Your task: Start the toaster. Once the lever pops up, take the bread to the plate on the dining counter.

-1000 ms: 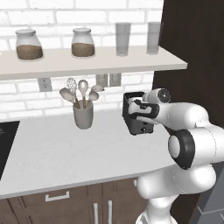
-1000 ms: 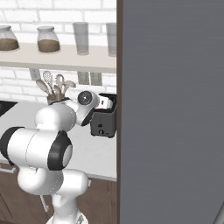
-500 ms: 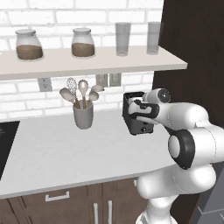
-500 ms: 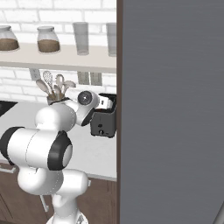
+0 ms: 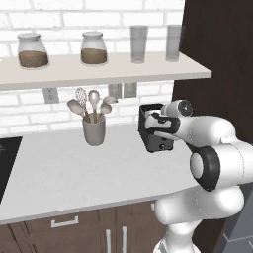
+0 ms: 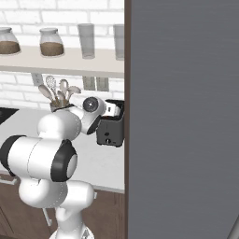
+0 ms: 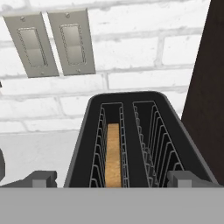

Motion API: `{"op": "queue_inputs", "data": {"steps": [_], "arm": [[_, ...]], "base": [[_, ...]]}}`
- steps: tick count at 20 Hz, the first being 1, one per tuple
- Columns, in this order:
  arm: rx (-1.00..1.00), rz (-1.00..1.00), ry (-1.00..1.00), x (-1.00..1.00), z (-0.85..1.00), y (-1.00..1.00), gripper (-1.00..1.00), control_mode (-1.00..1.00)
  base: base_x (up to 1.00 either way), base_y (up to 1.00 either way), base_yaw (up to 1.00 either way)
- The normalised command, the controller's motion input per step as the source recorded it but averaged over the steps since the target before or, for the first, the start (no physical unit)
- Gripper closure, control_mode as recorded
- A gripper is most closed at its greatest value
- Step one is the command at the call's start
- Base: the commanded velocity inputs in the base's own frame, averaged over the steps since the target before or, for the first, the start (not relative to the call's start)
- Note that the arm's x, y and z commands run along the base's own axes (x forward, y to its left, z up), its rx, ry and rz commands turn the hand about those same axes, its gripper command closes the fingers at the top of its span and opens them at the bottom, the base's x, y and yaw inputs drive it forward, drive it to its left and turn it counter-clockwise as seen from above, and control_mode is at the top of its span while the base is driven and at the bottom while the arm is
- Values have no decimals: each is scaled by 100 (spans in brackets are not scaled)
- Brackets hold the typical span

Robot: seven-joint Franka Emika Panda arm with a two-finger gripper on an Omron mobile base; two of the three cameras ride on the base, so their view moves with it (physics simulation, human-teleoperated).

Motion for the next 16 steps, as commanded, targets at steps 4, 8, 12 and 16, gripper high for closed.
{"op": "queue_inputs", "data": {"steps": [4, 8, 12, 16], "arm": [[0, 0, 0, 0, 0, 0, -100, -100], [0, 0, 0, 0, 0, 0, -100, -100], [0, 0, 0, 0, 0, 0, -100, -100], [0, 0, 0, 0, 0, 0, -100, -100]], "base": [[0, 0, 0], [0, 0, 0], [0, 0, 0], [0, 0, 0]]}}
